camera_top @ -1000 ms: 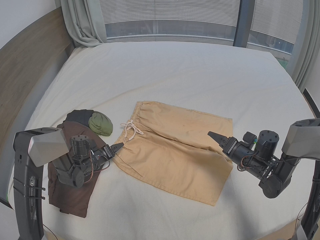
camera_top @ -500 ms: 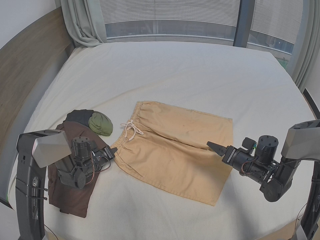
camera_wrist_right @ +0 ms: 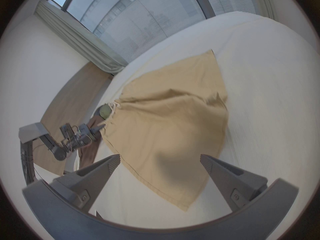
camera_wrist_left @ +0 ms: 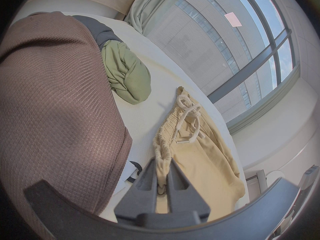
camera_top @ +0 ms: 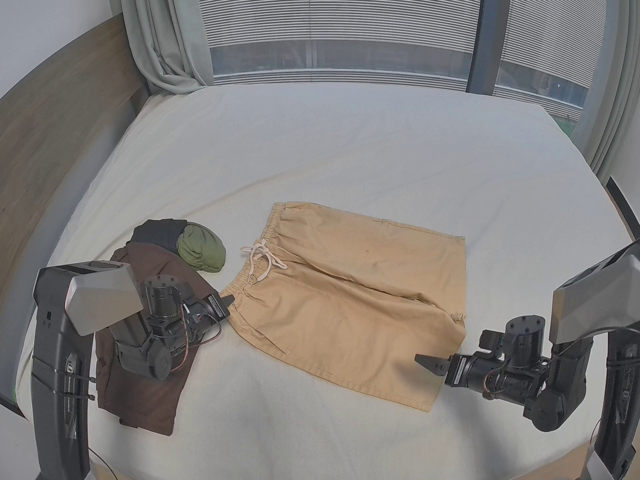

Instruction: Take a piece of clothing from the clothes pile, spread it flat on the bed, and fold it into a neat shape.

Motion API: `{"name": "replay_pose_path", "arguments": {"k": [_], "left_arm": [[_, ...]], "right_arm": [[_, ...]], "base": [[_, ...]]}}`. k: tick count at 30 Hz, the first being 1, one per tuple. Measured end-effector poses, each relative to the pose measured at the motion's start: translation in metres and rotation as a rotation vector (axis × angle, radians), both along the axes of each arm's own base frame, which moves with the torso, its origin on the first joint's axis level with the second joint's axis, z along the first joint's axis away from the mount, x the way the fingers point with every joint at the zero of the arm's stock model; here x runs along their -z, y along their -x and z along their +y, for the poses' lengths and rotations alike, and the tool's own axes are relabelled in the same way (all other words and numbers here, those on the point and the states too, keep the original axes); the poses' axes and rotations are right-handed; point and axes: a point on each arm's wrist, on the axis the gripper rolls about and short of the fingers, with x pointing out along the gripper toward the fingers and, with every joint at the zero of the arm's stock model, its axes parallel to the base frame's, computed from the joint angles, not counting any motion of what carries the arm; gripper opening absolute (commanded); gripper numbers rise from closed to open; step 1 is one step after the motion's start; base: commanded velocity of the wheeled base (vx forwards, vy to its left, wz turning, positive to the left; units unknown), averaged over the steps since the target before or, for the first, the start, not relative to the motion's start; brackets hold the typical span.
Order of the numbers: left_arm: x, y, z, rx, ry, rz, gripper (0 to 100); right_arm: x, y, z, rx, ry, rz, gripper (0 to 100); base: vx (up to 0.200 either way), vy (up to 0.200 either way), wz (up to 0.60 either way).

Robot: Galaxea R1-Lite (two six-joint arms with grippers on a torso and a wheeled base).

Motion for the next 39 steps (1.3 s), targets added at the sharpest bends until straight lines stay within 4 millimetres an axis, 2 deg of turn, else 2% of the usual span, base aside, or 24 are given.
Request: {"name": "replay_pose_path", "arguments": {"k": [7, 20, 39], "left_arm": [[0.001, 0.002, 0.0, 0.0, 0.0, 0.001, 0], [0.002, 0.002, 0.0, 0.001, 0.0, 0.002, 0], [0.003, 0.002, 0.0, 0.001, 0.0, -0.005, 0]], "right_arm": [[0.022, 0.012, -0.002, -0.008, 0.043, 0.103, 100], [0.044, 0.018, -0.001, 0.0, 0.053, 0.204, 100], [0.05, 0.022, 0.025, 0.011, -0.07, 0.283, 100]], "base": [[0.0, 0.0, 0.0], [0.0, 0.0, 0.0], [0.0, 0.0, 0.0]]}}
